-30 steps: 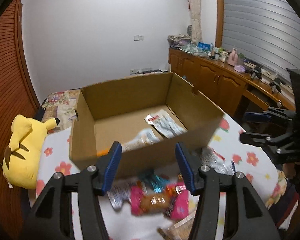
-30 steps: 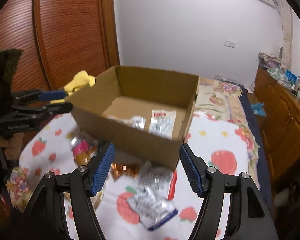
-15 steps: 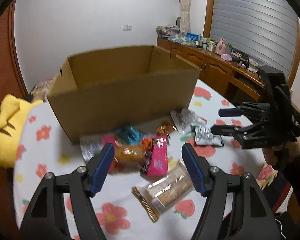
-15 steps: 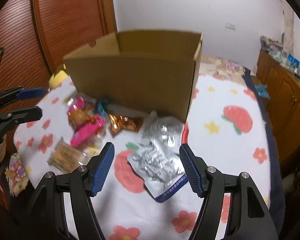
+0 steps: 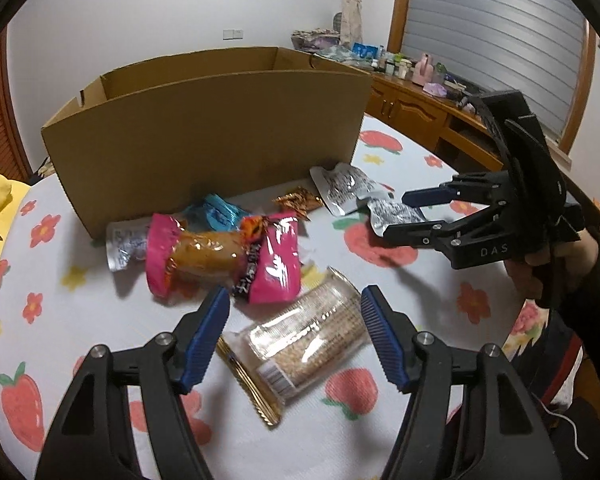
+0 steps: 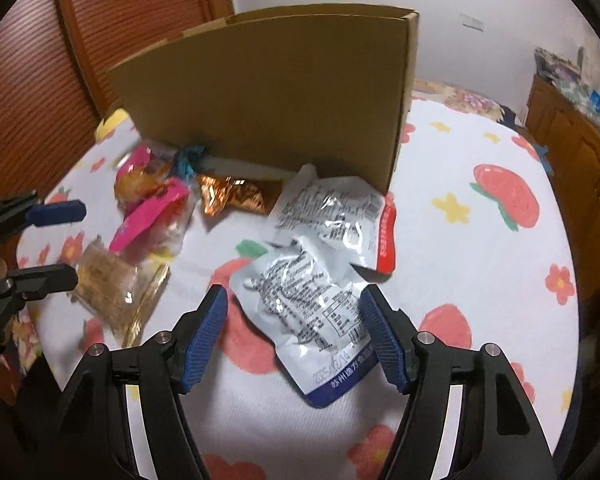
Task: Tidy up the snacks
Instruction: 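Grasp the clear granola bar pack with the left gripper while the right gripper grasps the silver pouch, then lift the granola bar and silver pouch and carry them over the box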
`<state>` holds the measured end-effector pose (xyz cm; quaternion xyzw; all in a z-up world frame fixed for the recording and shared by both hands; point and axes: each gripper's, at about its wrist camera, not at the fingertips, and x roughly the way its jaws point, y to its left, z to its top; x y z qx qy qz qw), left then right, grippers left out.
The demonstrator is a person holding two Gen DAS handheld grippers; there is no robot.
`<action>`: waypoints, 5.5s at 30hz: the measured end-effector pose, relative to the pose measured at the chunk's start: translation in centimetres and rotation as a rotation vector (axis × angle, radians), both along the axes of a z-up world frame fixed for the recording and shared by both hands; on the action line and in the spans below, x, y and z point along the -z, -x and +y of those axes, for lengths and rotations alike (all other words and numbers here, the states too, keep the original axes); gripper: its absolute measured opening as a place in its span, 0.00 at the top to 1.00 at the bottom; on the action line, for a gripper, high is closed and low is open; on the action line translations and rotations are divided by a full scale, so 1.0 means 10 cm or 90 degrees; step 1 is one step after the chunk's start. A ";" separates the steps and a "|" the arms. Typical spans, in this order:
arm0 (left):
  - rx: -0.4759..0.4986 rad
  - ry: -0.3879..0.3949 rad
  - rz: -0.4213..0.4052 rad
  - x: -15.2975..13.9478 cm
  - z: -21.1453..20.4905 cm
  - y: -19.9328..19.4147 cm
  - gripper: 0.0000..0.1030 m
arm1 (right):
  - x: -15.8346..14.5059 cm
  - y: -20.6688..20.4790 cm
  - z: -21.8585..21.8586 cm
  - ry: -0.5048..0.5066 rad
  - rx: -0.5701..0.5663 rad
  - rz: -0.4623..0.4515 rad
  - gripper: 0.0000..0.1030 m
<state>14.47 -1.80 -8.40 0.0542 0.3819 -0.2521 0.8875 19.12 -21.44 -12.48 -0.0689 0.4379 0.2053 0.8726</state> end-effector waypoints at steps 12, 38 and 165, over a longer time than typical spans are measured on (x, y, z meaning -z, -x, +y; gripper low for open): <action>0.029 -0.025 0.025 0.12 -0.08 -0.01 0.35 | -0.03 -0.04 0.11 0.034 -0.011 -0.050 0.29; 0.052 -0.097 0.048 0.33 -0.31 0.00 0.34 | 0.13 0.02 0.06 0.050 -0.004 -0.044 0.28; -0.107 -0.011 -0.133 -0.95 0.49 -1.40 0.59 | -0.96 -1.18 0.73 0.053 -0.053 -0.141 0.86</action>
